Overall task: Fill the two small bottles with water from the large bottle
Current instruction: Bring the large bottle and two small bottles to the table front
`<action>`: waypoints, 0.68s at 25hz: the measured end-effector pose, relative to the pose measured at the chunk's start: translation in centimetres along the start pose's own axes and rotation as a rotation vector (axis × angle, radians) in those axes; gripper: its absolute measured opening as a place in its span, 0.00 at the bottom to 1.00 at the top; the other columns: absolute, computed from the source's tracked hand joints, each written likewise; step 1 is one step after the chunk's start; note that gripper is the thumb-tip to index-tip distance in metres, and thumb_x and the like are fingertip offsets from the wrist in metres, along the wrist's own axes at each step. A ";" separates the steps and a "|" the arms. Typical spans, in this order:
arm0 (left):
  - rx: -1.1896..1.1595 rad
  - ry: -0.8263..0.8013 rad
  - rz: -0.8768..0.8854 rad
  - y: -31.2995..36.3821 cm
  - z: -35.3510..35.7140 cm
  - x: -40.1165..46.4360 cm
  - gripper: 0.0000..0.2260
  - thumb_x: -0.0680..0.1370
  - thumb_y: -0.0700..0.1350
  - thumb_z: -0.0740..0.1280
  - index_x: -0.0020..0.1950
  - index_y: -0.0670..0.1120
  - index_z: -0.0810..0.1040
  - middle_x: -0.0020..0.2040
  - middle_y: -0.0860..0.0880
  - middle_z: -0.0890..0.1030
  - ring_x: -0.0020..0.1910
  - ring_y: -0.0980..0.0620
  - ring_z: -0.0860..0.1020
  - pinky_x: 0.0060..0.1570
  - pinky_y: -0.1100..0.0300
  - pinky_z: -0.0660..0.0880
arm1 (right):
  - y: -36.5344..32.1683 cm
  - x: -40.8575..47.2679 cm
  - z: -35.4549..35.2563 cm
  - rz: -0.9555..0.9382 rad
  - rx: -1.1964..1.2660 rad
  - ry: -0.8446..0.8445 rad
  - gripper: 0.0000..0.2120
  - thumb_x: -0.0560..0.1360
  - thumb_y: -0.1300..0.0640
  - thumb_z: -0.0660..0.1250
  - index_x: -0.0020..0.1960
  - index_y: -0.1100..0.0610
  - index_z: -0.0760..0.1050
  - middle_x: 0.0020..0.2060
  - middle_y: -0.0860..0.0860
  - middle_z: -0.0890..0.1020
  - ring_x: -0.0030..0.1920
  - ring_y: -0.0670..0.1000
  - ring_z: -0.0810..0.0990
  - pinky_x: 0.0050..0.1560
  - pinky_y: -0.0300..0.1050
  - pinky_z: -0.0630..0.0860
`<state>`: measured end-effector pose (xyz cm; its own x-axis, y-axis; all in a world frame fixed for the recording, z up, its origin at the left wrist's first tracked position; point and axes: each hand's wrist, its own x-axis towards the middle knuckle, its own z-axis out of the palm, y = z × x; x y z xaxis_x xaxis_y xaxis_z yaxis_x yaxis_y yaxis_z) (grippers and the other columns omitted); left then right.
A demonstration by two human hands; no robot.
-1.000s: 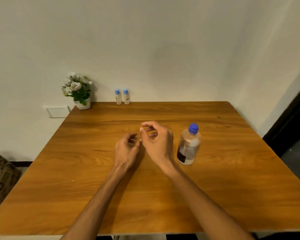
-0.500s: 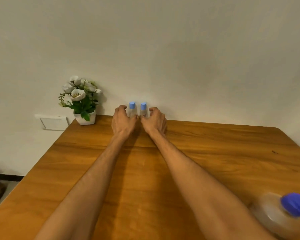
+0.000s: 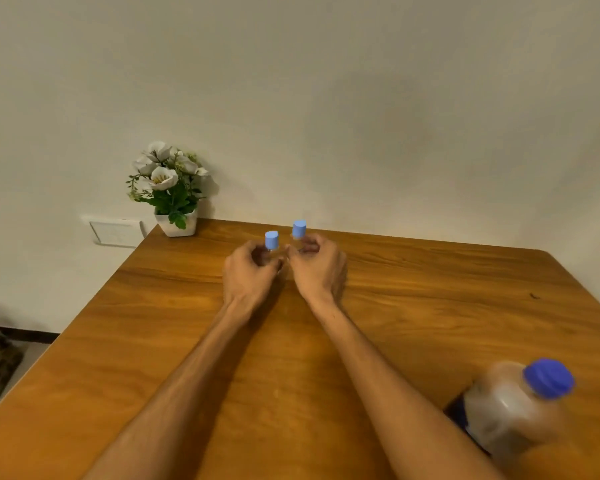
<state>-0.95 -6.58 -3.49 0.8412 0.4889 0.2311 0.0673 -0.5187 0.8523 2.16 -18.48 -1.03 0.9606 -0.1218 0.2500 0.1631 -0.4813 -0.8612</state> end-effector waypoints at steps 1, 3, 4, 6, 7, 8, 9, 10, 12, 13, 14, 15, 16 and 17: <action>-0.025 -0.002 -0.030 0.7 -1.2 -3.2 0.11 0.77 0.47 0.76 0.57 0.47 0.82 0.45 0.54 0.82 0.47 0.53 0.82 0.46 0.59 0.79 | 0.1 -2.6 -2.0 -0.006 0.028 -0.008 0.14 0.73 0.48 0.79 0.56 0.51 0.85 0.46 0.45 0.89 0.46 0.46 0.87 0.44 0.42 0.81; -0.072 0.024 -0.079 2.2 -3.6 -10.0 0.10 0.76 0.47 0.78 0.54 0.49 0.83 0.44 0.55 0.84 0.45 0.57 0.82 0.46 0.59 0.80 | 1.0 -8.4 -6.2 -0.018 0.048 -0.036 0.14 0.72 0.47 0.80 0.54 0.50 0.85 0.41 0.44 0.88 0.42 0.43 0.87 0.45 0.46 0.85; -0.093 0.048 -0.095 2.8 -4.5 -13.3 0.09 0.74 0.47 0.79 0.52 0.49 0.84 0.43 0.54 0.84 0.43 0.57 0.82 0.46 0.58 0.80 | 1.7 -11.3 -8.3 -0.029 0.047 -0.057 0.13 0.72 0.47 0.80 0.54 0.50 0.85 0.40 0.43 0.88 0.40 0.42 0.87 0.44 0.48 0.86; -0.112 0.067 -0.132 3.7 -5.7 -19.0 0.09 0.73 0.45 0.81 0.49 0.49 0.84 0.41 0.53 0.85 0.42 0.54 0.84 0.47 0.55 0.82 | 3.4 -16.2 -12.0 -0.056 0.011 -0.083 0.14 0.71 0.48 0.81 0.54 0.49 0.84 0.39 0.41 0.87 0.39 0.39 0.86 0.42 0.48 0.86; -0.104 0.061 -0.137 4.2 -6.0 -21.7 0.10 0.72 0.45 0.81 0.50 0.50 0.84 0.41 0.54 0.85 0.42 0.54 0.84 0.48 0.54 0.83 | 4.2 -18.4 -13.9 -0.069 -0.012 -0.087 0.14 0.71 0.48 0.81 0.54 0.49 0.84 0.39 0.41 0.87 0.38 0.38 0.85 0.41 0.45 0.86; -0.086 0.051 -0.127 4.6 -6.3 -23.9 0.10 0.72 0.45 0.81 0.51 0.50 0.84 0.42 0.54 0.85 0.43 0.55 0.84 0.49 0.54 0.83 | 4.8 -20.1 -15.5 -0.081 -0.030 -0.085 0.15 0.71 0.48 0.81 0.55 0.50 0.85 0.39 0.42 0.87 0.38 0.38 0.85 0.40 0.43 0.85; -0.060 0.038 -0.109 5.0 -6.4 -25.7 0.11 0.73 0.45 0.81 0.52 0.50 0.84 0.43 0.54 0.86 0.43 0.54 0.84 0.49 0.53 0.84 | 5.2 -21.6 -16.9 -0.089 -0.045 -0.078 0.15 0.71 0.48 0.81 0.56 0.50 0.85 0.40 0.42 0.88 0.38 0.39 0.85 0.40 0.44 0.85; -0.036 0.031 -0.084 5.2 -6.6 -26.9 0.11 0.73 0.45 0.80 0.53 0.48 0.85 0.44 0.53 0.86 0.43 0.53 0.84 0.49 0.51 0.84 | 5.4 -22.6 -18.0 -0.095 -0.062 -0.072 0.15 0.72 0.49 0.81 0.56 0.50 0.85 0.41 0.43 0.88 0.39 0.40 0.85 0.41 0.45 0.85; -0.003 0.018 -0.045 5.6 -6.8 -28.6 0.13 0.74 0.46 0.80 0.56 0.46 0.85 0.46 0.51 0.87 0.45 0.50 0.84 0.50 0.50 0.84 | 5.5 -24.0 -19.6 -0.085 -0.110 -0.078 0.17 0.73 0.48 0.80 0.59 0.50 0.84 0.45 0.45 0.88 0.42 0.43 0.86 0.44 0.49 0.86; 0.007 0.012 -0.043 5.9 -6.9 -29.1 0.14 0.74 0.46 0.79 0.58 0.45 0.84 0.47 0.49 0.87 0.46 0.49 0.85 0.51 0.49 0.84 | 5.5 -24.4 -20.2 -0.073 -0.126 -0.081 0.18 0.73 0.48 0.79 0.60 0.50 0.83 0.46 0.45 0.88 0.43 0.43 0.86 0.46 0.49 0.86; 0.013 0.004 -0.057 6.0 -7.0 -29.5 0.16 0.75 0.47 0.78 0.60 0.44 0.84 0.50 0.48 0.87 0.49 0.48 0.85 0.53 0.47 0.84 | 5.5 -24.7 -20.5 -0.063 -0.131 -0.087 0.18 0.73 0.47 0.79 0.61 0.50 0.83 0.47 0.44 0.88 0.44 0.42 0.86 0.47 0.49 0.86; 0.012 -0.004 -0.081 6.0 -7.0 -29.9 0.19 0.75 0.47 0.78 0.64 0.43 0.82 0.54 0.46 0.87 0.53 0.47 0.85 0.57 0.46 0.83 | 5.5 -24.9 -20.7 -0.056 -0.129 -0.100 0.19 0.73 0.47 0.79 0.62 0.50 0.82 0.47 0.44 0.88 0.44 0.42 0.86 0.47 0.50 0.86; 0.008 -0.011 -0.097 6.2 -7.2 -30.3 0.23 0.75 0.47 0.78 0.68 0.43 0.80 0.59 0.45 0.86 0.58 0.46 0.84 0.61 0.44 0.82 | 5.3 -25.2 -21.1 -0.053 -0.118 -0.119 0.20 0.73 0.47 0.80 0.63 0.50 0.82 0.49 0.44 0.88 0.45 0.42 0.86 0.48 0.50 0.86; 0.006 -0.012 -0.112 6.5 -7.3 -30.9 0.27 0.75 0.47 0.79 0.72 0.43 0.78 0.63 0.44 0.84 0.62 0.45 0.82 0.64 0.43 0.80 | 5.1 -25.4 -21.5 -0.050 -0.102 -0.141 0.23 0.72 0.46 0.80 0.65 0.50 0.81 0.52 0.45 0.88 0.47 0.43 0.86 0.50 0.51 0.86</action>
<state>-30.42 -19.99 -1.63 0.8344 0.5359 0.1289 0.1647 -0.4656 0.8695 -26.23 -36.50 -2.30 0.9751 0.0239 0.2204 0.1943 -0.5705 -0.7980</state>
